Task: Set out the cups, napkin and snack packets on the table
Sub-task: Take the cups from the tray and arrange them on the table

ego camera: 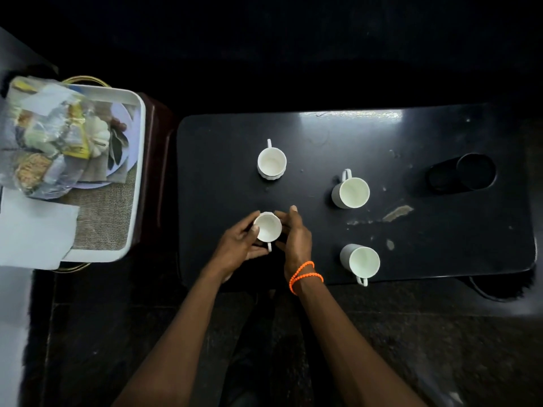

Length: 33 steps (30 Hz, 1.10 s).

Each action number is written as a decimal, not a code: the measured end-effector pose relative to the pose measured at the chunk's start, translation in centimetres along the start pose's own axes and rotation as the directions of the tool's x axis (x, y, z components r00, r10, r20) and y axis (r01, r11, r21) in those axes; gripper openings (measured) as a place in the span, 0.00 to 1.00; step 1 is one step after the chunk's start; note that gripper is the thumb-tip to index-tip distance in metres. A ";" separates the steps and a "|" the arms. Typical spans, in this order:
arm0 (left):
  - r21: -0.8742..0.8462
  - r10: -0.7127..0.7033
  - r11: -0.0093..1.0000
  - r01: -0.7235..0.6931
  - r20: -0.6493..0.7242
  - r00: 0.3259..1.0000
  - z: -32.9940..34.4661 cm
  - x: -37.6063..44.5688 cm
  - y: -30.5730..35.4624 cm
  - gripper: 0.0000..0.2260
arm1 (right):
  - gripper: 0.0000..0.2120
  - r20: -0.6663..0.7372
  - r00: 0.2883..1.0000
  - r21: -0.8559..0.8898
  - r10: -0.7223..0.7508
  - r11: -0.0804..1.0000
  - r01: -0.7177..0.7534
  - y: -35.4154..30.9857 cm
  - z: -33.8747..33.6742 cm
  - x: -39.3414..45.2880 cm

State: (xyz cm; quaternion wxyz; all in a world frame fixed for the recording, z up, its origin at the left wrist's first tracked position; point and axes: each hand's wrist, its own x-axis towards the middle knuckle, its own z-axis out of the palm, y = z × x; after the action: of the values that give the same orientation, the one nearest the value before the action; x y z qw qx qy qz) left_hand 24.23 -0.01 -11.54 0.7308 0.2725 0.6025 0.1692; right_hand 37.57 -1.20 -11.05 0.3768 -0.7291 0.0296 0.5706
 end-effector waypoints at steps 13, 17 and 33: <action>0.005 0.011 1.000 -0.011 0.029 1.000 3.4 -3.9 -4.9 0.20 | 0.20 -0.075 0.997 0.135 -0.023 0.990 0.033 5.1 -5.7 -3.7; -0.010 0.023 1.000 -0.023 0.009 1.000 3.6 -4.5 -6.0 0.18 | 0.19 -0.109 0.993 0.108 -0.048 0.992 0.060 5.8 -5.9 -4.1; 0.011 0.018 1.000 -0.019 0.030 0.999 3.7 -4.3 -7.5 0.19 | 0.13 -0.149 0.977 -0.008 -0.155 0.988 0.156 6.2 -7.1 -4.1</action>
State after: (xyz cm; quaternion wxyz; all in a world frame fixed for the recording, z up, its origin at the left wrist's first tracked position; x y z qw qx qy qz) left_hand 26.24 -9.14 -12.16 0.7367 0.2849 0.5898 0.1683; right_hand 38.94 -11.30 -10.31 0.4185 -0.7691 0.0017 0.4831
